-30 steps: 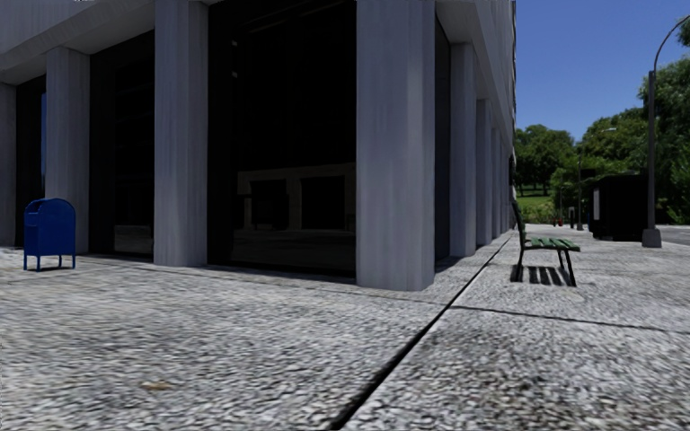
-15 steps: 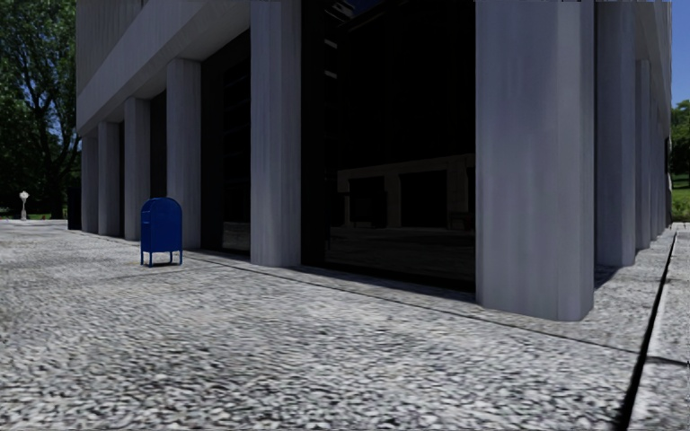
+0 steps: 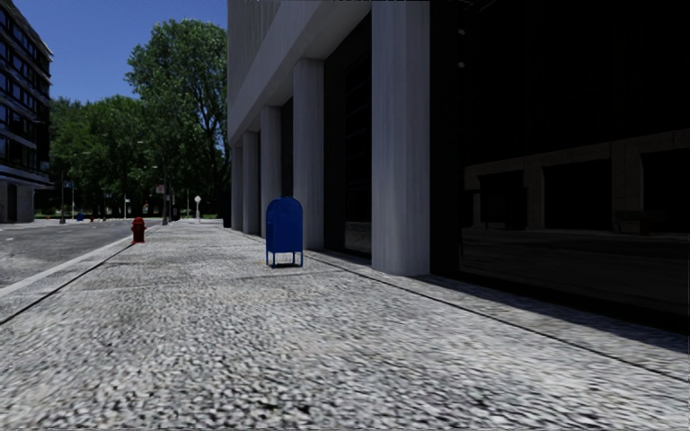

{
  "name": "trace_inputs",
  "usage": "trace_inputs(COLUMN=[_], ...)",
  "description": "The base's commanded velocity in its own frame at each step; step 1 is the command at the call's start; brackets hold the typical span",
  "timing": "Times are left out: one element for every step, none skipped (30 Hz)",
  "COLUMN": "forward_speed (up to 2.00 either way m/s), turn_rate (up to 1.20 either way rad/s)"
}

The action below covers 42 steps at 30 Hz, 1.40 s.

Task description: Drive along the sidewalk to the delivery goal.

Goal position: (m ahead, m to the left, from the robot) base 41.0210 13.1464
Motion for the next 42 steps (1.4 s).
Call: trace_inputs(forward_speed=[1.61, 1.61, 1.61, 1.61, 1.62, 1.62, 1.62, 1.62, 1.62, 1.62, 1.63, 1.63, 1.63, 1.63, 1.63, 1.63, 1.63, 1.64, 1.65, 1.66, 1.67, 1.68, 1.68, 1.68, 1.68, 1.73, 2.0, 2.0, 2.0, 2.0, 2.0, 2.0, 2.0, 2.0, 2.0, 2.0, 2.0, 2.0, 2.0, 2.0, 2.0, 2.0], turn_rate=[0.79, 0.79, 0.79, 0.79, 0.79, 0.79, 0.79, 0.79, 0.77, 0.7, 0.61, 0.57, 0.57, 0.43, 0.0, 0.0, 0.0, 0.0, 0.0, 0.0, 0.0, 0.0, 0.0, 0.0, 0.0, 0.0, 0.0, 0.0, 0.0, 0.0, 0.0, 0.0, 0.0, 0.0, 0.0, 0.07, 0.07, 0.13, 0.18, 0.22, 0.23, 0.23])
